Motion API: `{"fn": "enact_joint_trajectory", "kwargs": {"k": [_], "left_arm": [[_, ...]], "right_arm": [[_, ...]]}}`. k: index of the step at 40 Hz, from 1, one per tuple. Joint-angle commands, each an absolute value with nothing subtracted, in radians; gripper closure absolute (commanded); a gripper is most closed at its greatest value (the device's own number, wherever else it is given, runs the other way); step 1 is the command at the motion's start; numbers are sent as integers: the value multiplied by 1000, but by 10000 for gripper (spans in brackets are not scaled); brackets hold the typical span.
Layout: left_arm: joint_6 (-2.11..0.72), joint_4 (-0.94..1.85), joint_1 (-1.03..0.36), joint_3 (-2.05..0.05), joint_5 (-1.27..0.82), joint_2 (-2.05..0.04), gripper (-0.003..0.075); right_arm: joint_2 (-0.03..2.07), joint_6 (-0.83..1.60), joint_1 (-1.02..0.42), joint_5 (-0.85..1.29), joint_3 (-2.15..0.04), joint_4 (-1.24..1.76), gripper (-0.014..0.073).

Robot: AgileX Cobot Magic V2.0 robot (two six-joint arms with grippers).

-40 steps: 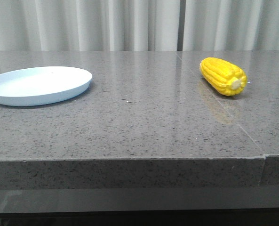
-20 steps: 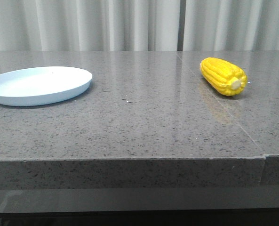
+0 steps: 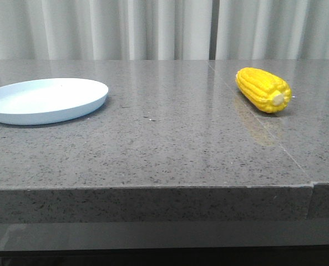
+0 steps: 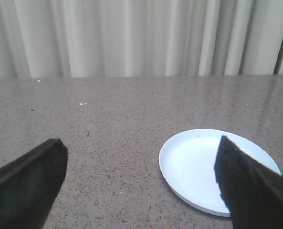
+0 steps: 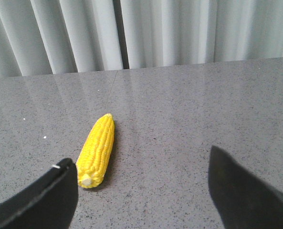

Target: Place corn on plate with both arms

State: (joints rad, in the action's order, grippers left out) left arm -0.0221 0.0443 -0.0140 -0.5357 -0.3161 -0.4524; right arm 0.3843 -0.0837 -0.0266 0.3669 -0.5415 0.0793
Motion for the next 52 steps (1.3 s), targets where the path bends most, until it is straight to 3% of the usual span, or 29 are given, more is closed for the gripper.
{"fn": "enact_joint_trajectory", "kwargs": {"k": [1,13,30,52], "left_arm": [[-13,65,-19,-616,-266,-558,156],[-13,66,-103,-897,-464,-974,156],[-13,86,-105,-1294,-867,-1494,156],[-13,112,-105,-1347,-881,-1693,156]], "right_arm": [[398,-74,-22,292,-576,79,3],[398,-74,-22,292,-576,79,3],[398,-74,-22,293,-576,79,3],[398,-74,-22,293,-576,79,3]]}}
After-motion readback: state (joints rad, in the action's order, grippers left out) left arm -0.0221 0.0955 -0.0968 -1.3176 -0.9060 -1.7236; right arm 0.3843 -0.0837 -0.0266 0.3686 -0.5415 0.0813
